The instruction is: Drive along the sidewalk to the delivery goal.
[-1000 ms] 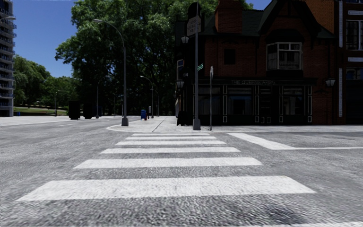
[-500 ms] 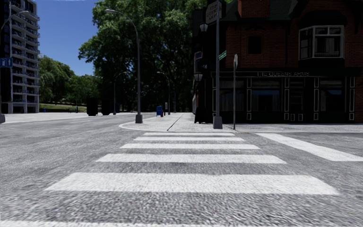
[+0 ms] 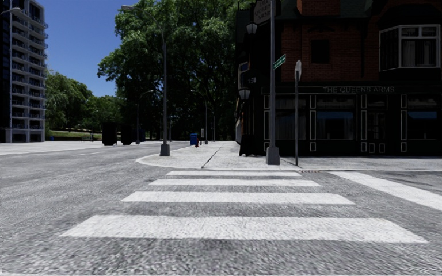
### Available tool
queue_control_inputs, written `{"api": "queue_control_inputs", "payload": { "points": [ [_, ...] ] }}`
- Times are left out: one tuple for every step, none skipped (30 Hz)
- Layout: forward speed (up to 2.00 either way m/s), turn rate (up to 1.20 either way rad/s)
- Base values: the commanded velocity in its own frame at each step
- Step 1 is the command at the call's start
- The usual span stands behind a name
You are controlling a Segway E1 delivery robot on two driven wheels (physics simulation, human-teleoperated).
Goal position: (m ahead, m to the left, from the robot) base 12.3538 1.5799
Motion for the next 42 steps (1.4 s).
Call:
{"api": "queue_control_inputs", "payload": {
  "points": [
    [2.0, 0.0],
    [2.0, 0.0],
    [2.0, 0.0],
    [2.0, 0.0],
    [2.0, 0.0],
    [2.0, 0.0],
    [2.0, 0.0],
    [2.0, 0.0],
    [2.0, 0.0],
    [2.0, 0.0],
    [2.0, 0.07],
    [2.0, 0.16],
    [2.0, 0.16],
    [2.0, 0.2],
    [2.0, 0.21],
    [2.0, 0.17],
    [2.0, 0.04],
    [2.0, 0.0],
    [2.0, 0.0],
    [2.0, 0.0],
    [2.0, 0.0],
    [2.0, 0.0],
    [2.0, 0.0],
    [2.0, 0.0],
    [2.0, 0.0],
    [2.0, 0.0],
    [2.0, 0.0],
    [2.0, 0.0],
    [2.0, 0.11],
    [2.0, 0.16],
    [2.0, 0.16],
    [2.0, 0.21],
    [2.0, 0.22],
    [2.0, 0.06],
    [2.0, 0.0],
    [2.0, 0.0],
    [2.0, 0.0],
    [2.0, 0.0],
    [2.0, 0.01],
    [2.0, 0.15],
    [2.0, 0.19],
    [2.0, 0.2]
  ]
}}
